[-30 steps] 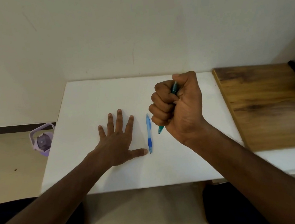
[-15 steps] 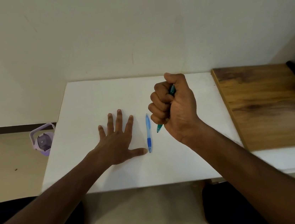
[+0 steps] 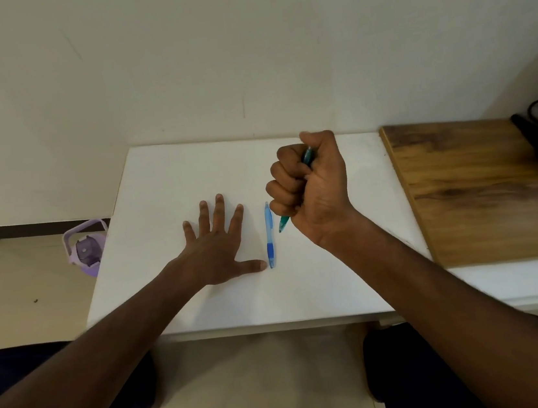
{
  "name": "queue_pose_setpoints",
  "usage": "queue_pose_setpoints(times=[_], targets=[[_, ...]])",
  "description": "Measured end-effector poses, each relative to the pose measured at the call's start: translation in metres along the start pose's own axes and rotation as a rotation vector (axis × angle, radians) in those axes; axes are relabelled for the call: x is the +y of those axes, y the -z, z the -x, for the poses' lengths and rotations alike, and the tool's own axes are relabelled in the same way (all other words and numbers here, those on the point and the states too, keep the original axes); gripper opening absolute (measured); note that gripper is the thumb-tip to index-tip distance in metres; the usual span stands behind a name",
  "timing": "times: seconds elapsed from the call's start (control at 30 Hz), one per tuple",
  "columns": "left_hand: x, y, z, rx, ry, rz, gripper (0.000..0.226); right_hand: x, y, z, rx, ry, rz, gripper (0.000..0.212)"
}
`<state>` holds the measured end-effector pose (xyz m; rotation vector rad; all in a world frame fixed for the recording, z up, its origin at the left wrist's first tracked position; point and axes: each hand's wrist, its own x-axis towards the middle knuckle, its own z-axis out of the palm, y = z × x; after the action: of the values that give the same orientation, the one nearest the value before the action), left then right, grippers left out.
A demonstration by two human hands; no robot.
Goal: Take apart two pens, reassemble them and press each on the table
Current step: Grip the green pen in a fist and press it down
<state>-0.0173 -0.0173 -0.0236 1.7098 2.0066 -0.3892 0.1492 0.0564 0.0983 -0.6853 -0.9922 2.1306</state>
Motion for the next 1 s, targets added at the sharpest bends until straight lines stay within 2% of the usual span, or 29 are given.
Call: queue_pose_setpoints(times=[0.1,0.23,0.37,0.47,0.6,0.83,1.0], targets=[[0.0001,-0.0013,-0.0021,0.002,0.003,0.0,0.137,0.0006,0.0005,-0.0013,-0.002,-0.022,0.014,0.05],[-0.0012,-0.0045,-0.0038,0.011,0.002,-0.007,0.137,0.0007,0.0002,-0.0029,0.021,-0.017,-0.009,0.061],[-0.0014,-0.0052,-0.0055,0.022,-0.005,-0.008,0.136,0.0001,0.001,-0.0039,0.049,-0.002,-0.008,0.056],[-0.0019,-0.0053,-0.0049,0.021,-0.005,-0.001,0.136,-0.0006,0.0025,-0.0024,0.006,-0.006,-0.046,0.06],[-0.0022,-0.0056,-0.0045,0.021,-0.008,-0.005,0.136,-0.0001,0.0027,-0.0009,-0.038,0.015,-0.03,0.052],[-0.0018,-0.0067,-0.0059,0.024,-0.008,-0.002,0.136,-0.0017,0.0018,-0.0013,0.018,0.011,-0.037,0.065],[-0.003,-0.0077,-0.0067,0.029,-0.009,-0.006,0.137,-0.0019,0.0022,-0.0008,-0.003,0.022,-0.06,0.057]])
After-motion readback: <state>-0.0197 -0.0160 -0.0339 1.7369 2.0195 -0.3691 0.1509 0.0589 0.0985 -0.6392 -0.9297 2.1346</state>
